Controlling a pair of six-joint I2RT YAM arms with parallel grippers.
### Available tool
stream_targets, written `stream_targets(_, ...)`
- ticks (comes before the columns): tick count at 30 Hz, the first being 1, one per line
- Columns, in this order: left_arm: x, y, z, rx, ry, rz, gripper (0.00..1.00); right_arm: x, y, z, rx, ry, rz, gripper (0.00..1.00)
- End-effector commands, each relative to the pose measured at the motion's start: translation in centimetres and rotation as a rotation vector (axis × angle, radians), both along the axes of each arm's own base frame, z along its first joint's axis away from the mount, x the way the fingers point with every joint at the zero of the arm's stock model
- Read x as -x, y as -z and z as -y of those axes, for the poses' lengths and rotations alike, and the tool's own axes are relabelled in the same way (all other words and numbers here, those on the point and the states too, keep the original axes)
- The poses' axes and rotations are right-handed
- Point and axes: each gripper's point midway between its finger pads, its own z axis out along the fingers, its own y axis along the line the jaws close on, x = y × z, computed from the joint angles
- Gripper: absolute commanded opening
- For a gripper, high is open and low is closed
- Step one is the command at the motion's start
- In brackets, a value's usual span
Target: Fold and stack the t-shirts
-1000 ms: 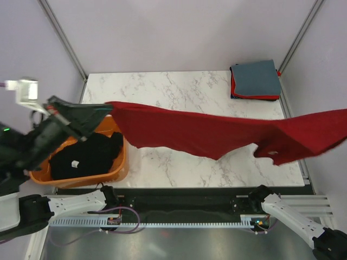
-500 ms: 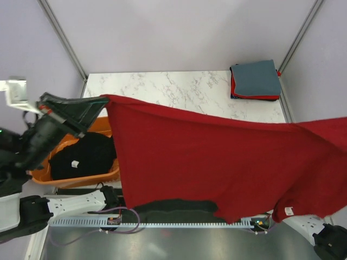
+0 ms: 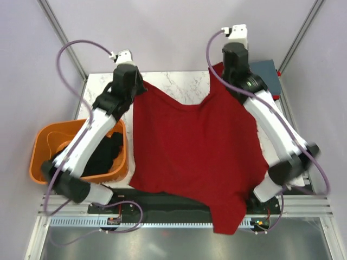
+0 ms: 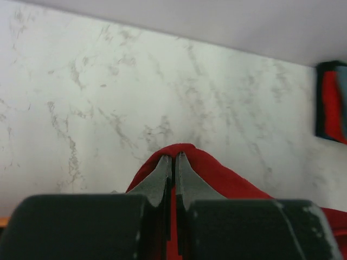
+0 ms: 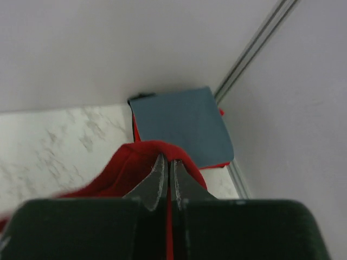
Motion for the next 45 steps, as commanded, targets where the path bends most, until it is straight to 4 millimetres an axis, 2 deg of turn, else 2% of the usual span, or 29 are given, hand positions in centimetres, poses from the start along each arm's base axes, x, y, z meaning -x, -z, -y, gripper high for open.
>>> stream_targets(1,-6.4,4.8,-0.9,0.109,-0.021,-0.115,0.02,-8.7,7.0,3.9,-0.019,0.097,-0.113,0.0)
stream_targets(2,-9.3,10.8,-1.6,0.123,-0.027,-0.275,0.06,-10.7,5.3,3.9,-0.065,0.105,-0.071,0.1)
stream_targets(3,-11.8,9.8,-1.3,0.163,-0.01,-0.284,0.21,-13.7,12.4,3.5,-0.018,0.124,-0.25,0.26)
stream_targets(4,-11.6,12.6,-1.6,0.171,-0.007,-0.429,0.29,-15.1,13.5,4.0,-0.022,0.127,-0.285,0.5)
stream_targets(5,-13.2,17.8,-1.4,0.215,0.007,-0.58,0.4,-16.1,10.5,3.9,-0.072,0.13,-0.211,0.85)
stream_targets(6,-15.2,14.9,-1.0,0.241,0.033,-0.529,0.64,-16.9,13.9,3.7,-0.04,0.145,-0.295,0.98)
stream_targets(8,-15.0,15.8,-0.7,0.241,0.052,-0.599,0.76,-16.7,15.4,3.4,-0.035,0.129,-0.337,0.98)
stream_targets(9,-15.0,15.2,-0.7,0.239,0.056,-0.587,0.84,-15.8,12.9,3.5,-0.074,0.116,-0.272,0.98)
stream_targets(10,-14.6,14.7,-0.8,0.238,0.048,-0.58,0.87,-15.2,13.0,3.4,-0.086,0.103,-0.268,0.98)
stream_targets(11,-14.6,14.3,-1.0,0.244,0.029,-0.56,0.88,-14.1,17.2,2.9,-0.083,0.067,-0.361,0.98)
stream_targets(12,-13.8,15.3,-1.2,0.239,0.021,-0.586,0.88,-12.6,13.8,2.8,-0.149,0.04,-0.266,0.98)
stream_targets(13,-13.0,13.3,-1.4,0.246,0.025,-0.551,0.88,-11.5,14.2,2.6,-0.178,0.017,-0.27,0.98)
stream_targets(14,-12.5,13.0,-1.3,0.25,0.031,-0.544,0.88,-10.0,17.4,2.1,-0.204,-0.012,-0.342,0.98)
stream_targets(15,-11.8,13.7,-1.4,0.247,0.03,-0.561,0.88,-8.3,15.9,1.8,-0.251,-0.047,-0.313,0.98)
stream_targets(16,-10.8,12.3,-1.4,0.249,0.038,-0.537,0.88,-7.2,16.7,1.3,-0.313,-0.06,-0.324,0.98)
stream_targets(17,-10.1,12.1,-1.2,0.235,0.042,-0.536,0.87,-5.5,20.3,0.0,-0.359,-0.121,-0.418,0.98)
stream_targets(18,-9.1,13.3,-1.2,0.223,0.039,-0.566,0.87,-3.9,19.8,-0.6,-0.405,-0.162,-0.417,0.98)
stream_targets(19,-8.0,12.2,-1.2,0.212,0.048,-0.543,0.87,-2.7,21.0,-1.3,-0.47,-0.18,-0.445,0.98)
stream_targets(20,-7.1,12.3,-0.2,0.195,0.073,-0.548,0.87,-0.6,24.3,-1.9,-0.499,-0.197,-0.531,0.98)
stream_targets(22,-4.4,14.5,0.5,0.153,0.09,-0.604,0.86,2.2,25.3,-3.3,-0.583,-0.263,-0.575,0.98)
stream_targets(23,-3.2,13.5,0.6,0.132,0.097,-0.577,0.86,4.3,28.1,-3.2,-0.616,-0.246,-0.635,0.98)
stream_targets(24,-0.9,15.3,1.1,0.086,0.104,-0.617,0.86,5.4,27.3,-3.4,-0.637,-0.269,-0.603,0.98)
stream_targets(25,0.2,15.4,1.1,0.076,0.099,-0.615,0.86,6.5,27.7,-3.5,-0.654,-0.28,-0.611,0.98)
stream_targets(26,2.3,13.2,1.5,0.075,0.113,-0.554,0.86,8.0,29.4,-3.4,-0.671,-0.267,-0.644,0.98)
stream_targets(28,5.7,14.1,1.5,0.063,0.122,-0.566,0.86,9.6,28.5,-3.5,-0.693,-0.292,-0.618,0.98)
stream_targets(32,12.7,12.4,2.1,0.091,0.224,-0.492,0.75,12.1,28.4,-3.9,-0.724,-0.326,-0.633,0.98)
stream_targets(38,21.1,18.2,-1.4,0.274,0.158,-0.561,0.56,13.2,27.7,-3.6,-0.722,-0.329,-0.624,0.98)
stream_targets(42,24.2,20.1,-0.8,0.397,0.204,-0.617,0.16,13.5,27.9,-4.0,-0.743,-0.332,-0.638,0.98)
stream_targets(45,25.9,21.9,-1.5,0.408,0.182,-0.676,0.02,14.2,28.3,-4.4,-0.744,-0.34,-0.653,0.98)
